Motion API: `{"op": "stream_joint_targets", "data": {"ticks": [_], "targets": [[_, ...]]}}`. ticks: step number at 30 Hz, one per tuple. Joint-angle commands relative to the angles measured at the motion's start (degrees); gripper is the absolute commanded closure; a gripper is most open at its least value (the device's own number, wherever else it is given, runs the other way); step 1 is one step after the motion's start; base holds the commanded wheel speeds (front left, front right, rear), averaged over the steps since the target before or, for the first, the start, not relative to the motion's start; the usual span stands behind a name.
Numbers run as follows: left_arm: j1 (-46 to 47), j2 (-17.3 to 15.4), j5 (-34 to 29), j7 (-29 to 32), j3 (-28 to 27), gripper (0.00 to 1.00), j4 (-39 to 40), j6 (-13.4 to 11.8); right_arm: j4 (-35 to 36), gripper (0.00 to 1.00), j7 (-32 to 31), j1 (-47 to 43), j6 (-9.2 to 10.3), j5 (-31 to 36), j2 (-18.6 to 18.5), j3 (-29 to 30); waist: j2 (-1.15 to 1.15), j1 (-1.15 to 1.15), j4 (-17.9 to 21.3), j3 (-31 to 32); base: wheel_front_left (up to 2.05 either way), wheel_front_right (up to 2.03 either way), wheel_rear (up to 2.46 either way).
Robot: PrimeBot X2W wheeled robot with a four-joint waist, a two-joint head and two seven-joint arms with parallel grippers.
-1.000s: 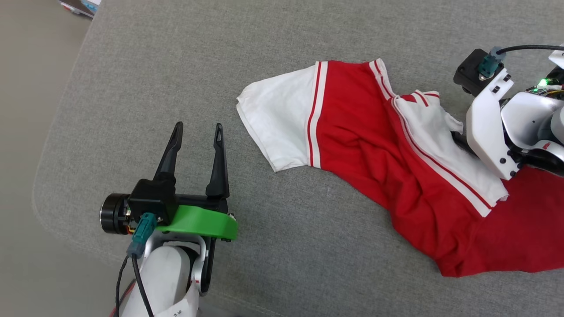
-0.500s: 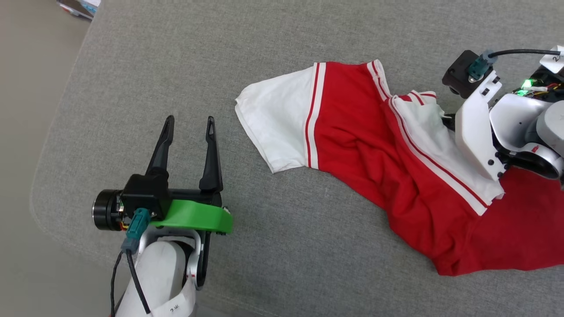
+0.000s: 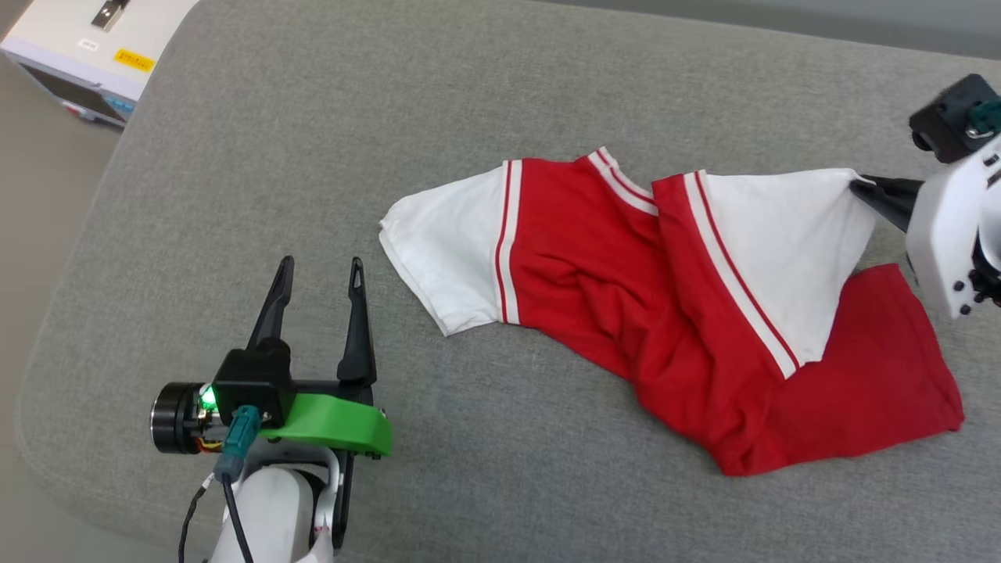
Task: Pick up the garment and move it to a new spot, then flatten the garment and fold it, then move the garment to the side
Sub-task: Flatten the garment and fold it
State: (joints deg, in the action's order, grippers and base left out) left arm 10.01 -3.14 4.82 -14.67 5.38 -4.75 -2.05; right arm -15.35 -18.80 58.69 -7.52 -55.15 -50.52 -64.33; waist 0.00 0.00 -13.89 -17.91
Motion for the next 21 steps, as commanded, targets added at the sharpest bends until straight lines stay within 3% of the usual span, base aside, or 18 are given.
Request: {"op": "stream_joint_targets", "data": {"ticks": [1,10,16,21], "targets": [[-1.15,0.25,-0.62,-0.33,-0.21,0.00,-0.03,0.39,0.20,1.00,0.90,-1.93,0.03,-0.67,-1.09,1.08,0.00,0.00,3.33,3.21,0.00,0.00,0.00],[-2.62,0.04,-1.80,-0.33,-1.11,0.00,-0.16,1.75,-0.75,1.00,0.01,-7.59,0.03,-0.88,-5.20,8.66,0.00,0.00,8.06,3.38,0.00,0.00,0.00],[-1.17,0.10,-2.16,-0.33,-0.24,0.00,0.06,2.46,-4.88,1.00,-3.67,-8.18,0.03,0.56,-7.45,13.81,0.00,0.00,8.01,0.96,0.00,0.00,0.00],[0.01,0.15,-1.98,-0.33,0.19,0.00,0.05,2.48,-9.56,1.00,-5.85,-8.12,0.03,2.84,-6.93,17.06,0.00,0.00,7.07,-1.99,0.00,0.00,0.00]]}}
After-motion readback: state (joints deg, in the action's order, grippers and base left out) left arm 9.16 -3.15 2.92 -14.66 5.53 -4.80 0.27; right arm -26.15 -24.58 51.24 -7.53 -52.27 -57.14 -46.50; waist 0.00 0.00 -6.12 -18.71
